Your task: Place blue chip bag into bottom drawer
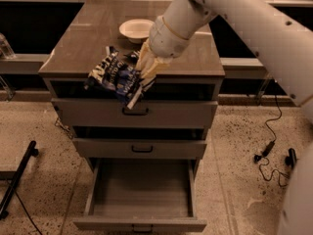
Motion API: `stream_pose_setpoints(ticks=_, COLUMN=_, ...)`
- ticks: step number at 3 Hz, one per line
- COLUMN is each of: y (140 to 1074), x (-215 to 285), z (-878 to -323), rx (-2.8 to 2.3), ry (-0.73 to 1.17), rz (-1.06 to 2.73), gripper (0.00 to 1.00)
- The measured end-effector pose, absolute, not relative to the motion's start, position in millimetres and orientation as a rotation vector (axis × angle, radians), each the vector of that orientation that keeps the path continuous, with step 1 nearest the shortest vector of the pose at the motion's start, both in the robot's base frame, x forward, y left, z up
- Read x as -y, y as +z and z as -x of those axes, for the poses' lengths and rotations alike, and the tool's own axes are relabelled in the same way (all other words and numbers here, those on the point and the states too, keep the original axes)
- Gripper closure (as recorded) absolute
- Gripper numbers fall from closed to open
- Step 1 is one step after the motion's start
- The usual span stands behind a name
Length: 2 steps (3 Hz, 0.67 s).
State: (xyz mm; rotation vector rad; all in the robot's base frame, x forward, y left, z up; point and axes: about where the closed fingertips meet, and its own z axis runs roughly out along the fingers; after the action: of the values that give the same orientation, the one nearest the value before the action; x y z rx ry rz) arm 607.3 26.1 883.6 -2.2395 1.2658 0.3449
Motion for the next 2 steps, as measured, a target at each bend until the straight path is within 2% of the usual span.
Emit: stream_pose_setpoints(ticks=2, y=873.5, x=-23.3, z=-599.8, rx=-1.24, ry=0.324, rz=2.291, gripper=1.0)
